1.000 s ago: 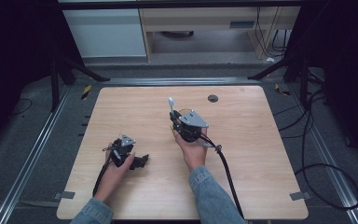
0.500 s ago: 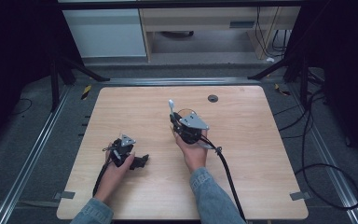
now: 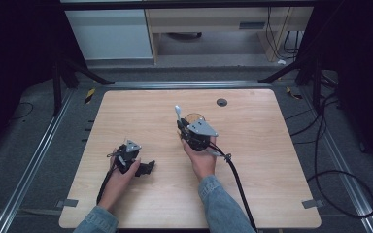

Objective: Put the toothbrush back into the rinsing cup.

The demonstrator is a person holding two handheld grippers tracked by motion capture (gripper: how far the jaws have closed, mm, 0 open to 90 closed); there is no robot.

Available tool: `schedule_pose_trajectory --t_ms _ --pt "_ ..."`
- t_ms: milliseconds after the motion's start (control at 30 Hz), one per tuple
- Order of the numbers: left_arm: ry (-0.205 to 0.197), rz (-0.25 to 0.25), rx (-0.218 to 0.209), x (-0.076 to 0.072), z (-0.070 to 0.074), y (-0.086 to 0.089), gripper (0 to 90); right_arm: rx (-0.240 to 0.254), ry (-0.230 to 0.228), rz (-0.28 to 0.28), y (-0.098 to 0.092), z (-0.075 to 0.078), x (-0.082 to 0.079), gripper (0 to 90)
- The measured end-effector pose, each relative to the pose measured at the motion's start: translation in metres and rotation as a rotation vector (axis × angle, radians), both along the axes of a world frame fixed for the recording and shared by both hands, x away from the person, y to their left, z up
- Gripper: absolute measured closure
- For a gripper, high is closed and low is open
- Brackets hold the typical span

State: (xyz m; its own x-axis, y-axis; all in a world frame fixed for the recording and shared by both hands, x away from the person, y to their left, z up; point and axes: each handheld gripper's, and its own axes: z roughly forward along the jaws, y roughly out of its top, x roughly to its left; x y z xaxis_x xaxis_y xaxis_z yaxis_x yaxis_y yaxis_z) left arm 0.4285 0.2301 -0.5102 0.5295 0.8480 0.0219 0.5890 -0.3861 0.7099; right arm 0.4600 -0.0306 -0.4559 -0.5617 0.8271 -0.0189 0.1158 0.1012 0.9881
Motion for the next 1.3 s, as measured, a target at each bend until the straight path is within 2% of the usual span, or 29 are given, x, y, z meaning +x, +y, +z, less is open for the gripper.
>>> schedule_pose_trajectory --t_ms 667,1067,1300 --pt "0.001 -0.001 -0.001 0.0000 0.0000 0.0001 0.0 0.015 -0.034 0.002 -0.0027 -0.0030 -0.0042 79.4" --pt "0.001 0.000 0.000 0.0000 0.0000 0.0000 0.0 0.010 -0.030 -0.001 -0.0035 -0.0069 -0.0053 79.4" --pt "0.001 0.000 0.000 0.0000 0.0000 -0.0001 0.0 0.012 -0.047 0.004 -0.0015 -0.0030 -0.0035 79.4"
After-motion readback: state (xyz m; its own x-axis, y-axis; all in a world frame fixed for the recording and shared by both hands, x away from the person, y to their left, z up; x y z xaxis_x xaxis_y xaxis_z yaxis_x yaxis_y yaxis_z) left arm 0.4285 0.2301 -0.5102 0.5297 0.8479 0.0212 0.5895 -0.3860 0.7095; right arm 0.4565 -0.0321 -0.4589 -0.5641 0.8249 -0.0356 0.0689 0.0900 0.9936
